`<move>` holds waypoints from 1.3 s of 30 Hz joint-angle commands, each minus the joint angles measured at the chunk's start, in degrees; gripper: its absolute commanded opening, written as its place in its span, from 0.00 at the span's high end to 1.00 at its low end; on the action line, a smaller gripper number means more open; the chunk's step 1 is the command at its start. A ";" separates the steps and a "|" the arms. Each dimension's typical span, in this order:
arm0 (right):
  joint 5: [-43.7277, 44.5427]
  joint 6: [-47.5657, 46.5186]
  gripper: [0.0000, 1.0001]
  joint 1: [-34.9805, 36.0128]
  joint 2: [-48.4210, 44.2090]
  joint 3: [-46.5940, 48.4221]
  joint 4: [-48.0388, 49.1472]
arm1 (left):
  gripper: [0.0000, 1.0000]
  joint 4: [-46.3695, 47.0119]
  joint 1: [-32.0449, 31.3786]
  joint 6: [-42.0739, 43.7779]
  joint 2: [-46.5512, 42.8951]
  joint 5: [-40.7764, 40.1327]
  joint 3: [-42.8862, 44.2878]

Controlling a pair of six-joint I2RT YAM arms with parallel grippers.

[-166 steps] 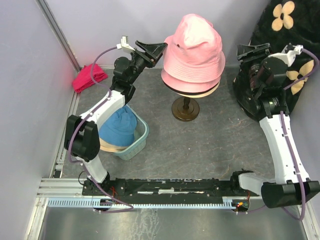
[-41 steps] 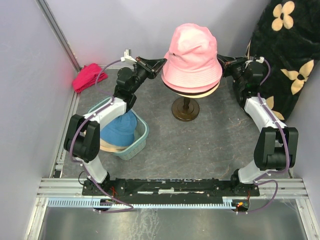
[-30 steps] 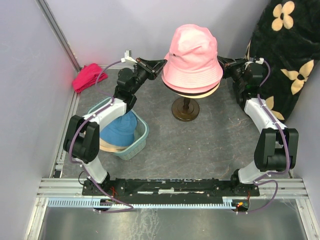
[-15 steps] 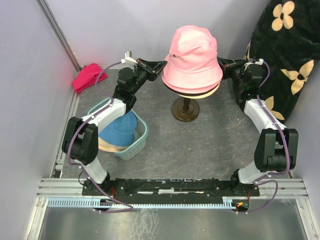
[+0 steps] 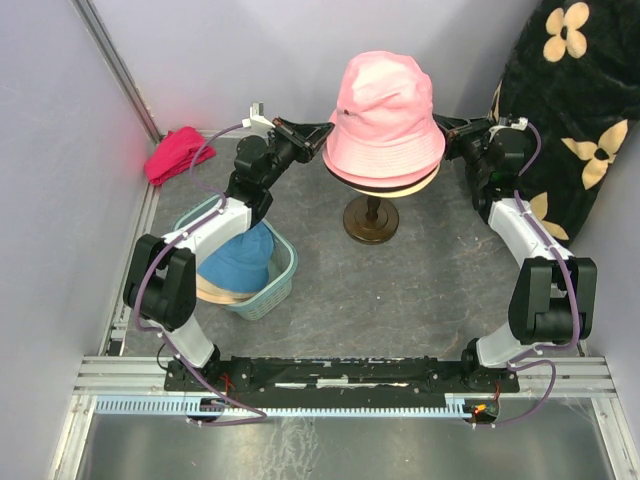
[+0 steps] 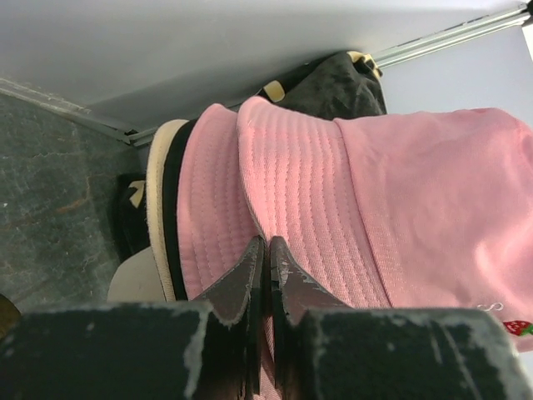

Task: Stack the hats
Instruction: Stack the hat on the hat.

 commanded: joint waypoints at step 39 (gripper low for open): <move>3.49 -8.96 0.43 -2.49 -24.37 -4.55 -20.57 | 0.60 -0.59 -0.01 0.70 -8.21 -1.94 -6.94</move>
